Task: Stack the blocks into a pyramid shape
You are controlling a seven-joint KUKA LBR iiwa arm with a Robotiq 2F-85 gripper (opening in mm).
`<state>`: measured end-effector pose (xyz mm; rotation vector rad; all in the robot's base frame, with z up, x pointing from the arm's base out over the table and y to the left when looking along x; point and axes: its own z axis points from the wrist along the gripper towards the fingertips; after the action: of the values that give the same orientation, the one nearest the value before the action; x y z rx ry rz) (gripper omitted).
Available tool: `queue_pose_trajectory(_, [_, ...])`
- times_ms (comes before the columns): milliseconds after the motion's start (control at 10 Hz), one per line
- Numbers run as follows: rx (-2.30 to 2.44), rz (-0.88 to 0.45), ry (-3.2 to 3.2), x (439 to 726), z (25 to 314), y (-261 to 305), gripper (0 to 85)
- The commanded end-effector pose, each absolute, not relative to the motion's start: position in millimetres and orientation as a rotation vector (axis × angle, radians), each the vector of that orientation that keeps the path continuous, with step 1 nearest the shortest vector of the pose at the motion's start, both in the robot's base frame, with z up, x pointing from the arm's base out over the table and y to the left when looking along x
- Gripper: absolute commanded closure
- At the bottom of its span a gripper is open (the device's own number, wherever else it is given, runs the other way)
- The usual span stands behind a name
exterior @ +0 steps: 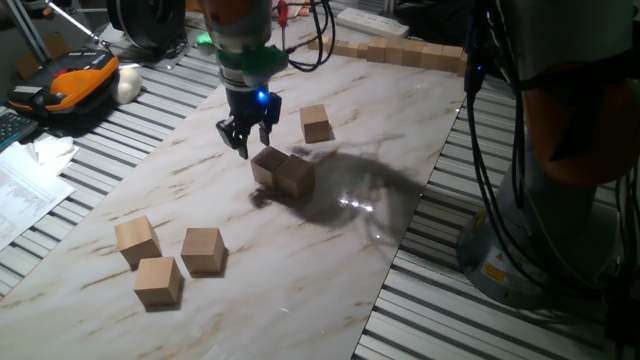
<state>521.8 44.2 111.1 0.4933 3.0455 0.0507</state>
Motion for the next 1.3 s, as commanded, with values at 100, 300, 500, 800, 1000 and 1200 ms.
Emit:
queue_pose_trajectory(100, [0.463,0.006,3.049,524.1,112.3,41.9,51.0])
queue_pose_trajectory(300, [0.362,0.021,3.085,524.3,112.3,41.6,85.0])
queue_pose_trajectory(500, [0.281,-0.080,3.084,524.3,112.3,41.6,85.0])
queue_pose_trajectory(800, [0.214,-0.038,3.138,524.3,112.3,41.6,85.0])
queue_pose_trajectory(1000, [0.208,0.042,3.122,524.3,112.3,41.6,85.0])
queue_pose_trajectory(1200, [0.178,0.078,3.118,524.3,112.3,41.6,85.0])
